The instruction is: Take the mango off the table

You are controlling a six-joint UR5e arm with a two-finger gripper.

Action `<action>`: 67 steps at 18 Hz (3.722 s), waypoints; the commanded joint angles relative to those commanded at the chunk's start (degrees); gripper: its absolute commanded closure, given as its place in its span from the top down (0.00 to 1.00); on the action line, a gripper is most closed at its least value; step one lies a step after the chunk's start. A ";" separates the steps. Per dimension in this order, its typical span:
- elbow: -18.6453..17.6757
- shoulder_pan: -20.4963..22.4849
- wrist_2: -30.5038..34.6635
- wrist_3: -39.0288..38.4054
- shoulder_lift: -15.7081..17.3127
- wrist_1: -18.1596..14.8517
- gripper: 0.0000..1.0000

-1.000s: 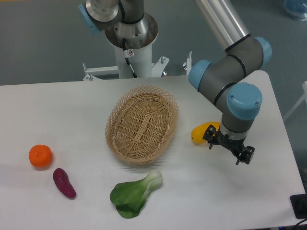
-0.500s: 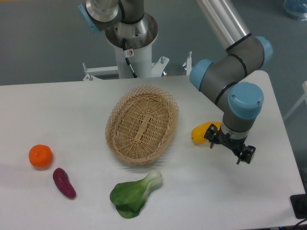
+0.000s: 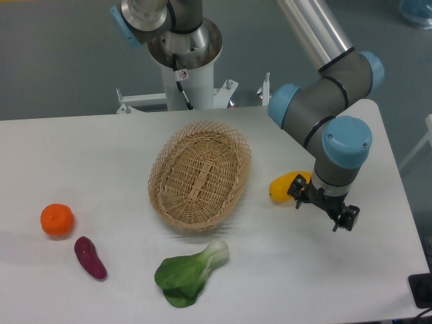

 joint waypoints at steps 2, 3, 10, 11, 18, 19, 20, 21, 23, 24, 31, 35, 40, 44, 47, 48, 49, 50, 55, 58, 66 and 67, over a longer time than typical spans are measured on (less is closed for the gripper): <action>-0.09 0.00 0.00 0.09 0.00 0.00 1.00; -0.17 0.00 0.00 0.52 0.00 -0.17 1.00; -4.65 2.37 -0.09 15.10 2.37 -0.79 1.00; -5.09 2.63 -0.09 15.90 2.72 -0.79 1.00; -11.33 3.25 0.35 20.64 6.32 -0.53 1.00; -12.29 3.51 0.35 21.79 6.94 -0.53 1.00; -13.00 3.60 0.35 22.41 7.29 -0.53 1.00; -13.44 3.60 0.35 22.50 7.38 -0.44 1.00; -14.06 3.34 0.35 22.41 7.21 -0.18 1.00; -14.50 3.34 0.35 22.41 7.12 0.00 1.00; -16.43 2.99 0.35 22.41 6.94 0.09 1.00; -16.88 2.81 0.35 22.32 6.86 0.18 1.00; -18.10 2.73 0.35 22.06 6.59 2.18 1.00; -20.47 2.72 0.35 21.88 6.15 8.34 1.00; -20.65 2.64 0.35 21.80 5.98 8.44 1.00; -20.74 2.64 0.35 21.54 5.98 8.44 1.00; -20.74 2.55 0.35 21.36 5.89 8.52 1.00; -20.74 2.55 0.35 21.36 5.89 8.53 1.00; -20.83 2.46 0.35 21.36 5.80 8.61 1.00; -20.83 2.46 0.35 21.36 5.71 9.31 1.00; -20.83 2.46 0.35 19.87 5.71 9.40 0.68; -20.83 2.46 0.35 19.78 5.71 9.40 0.65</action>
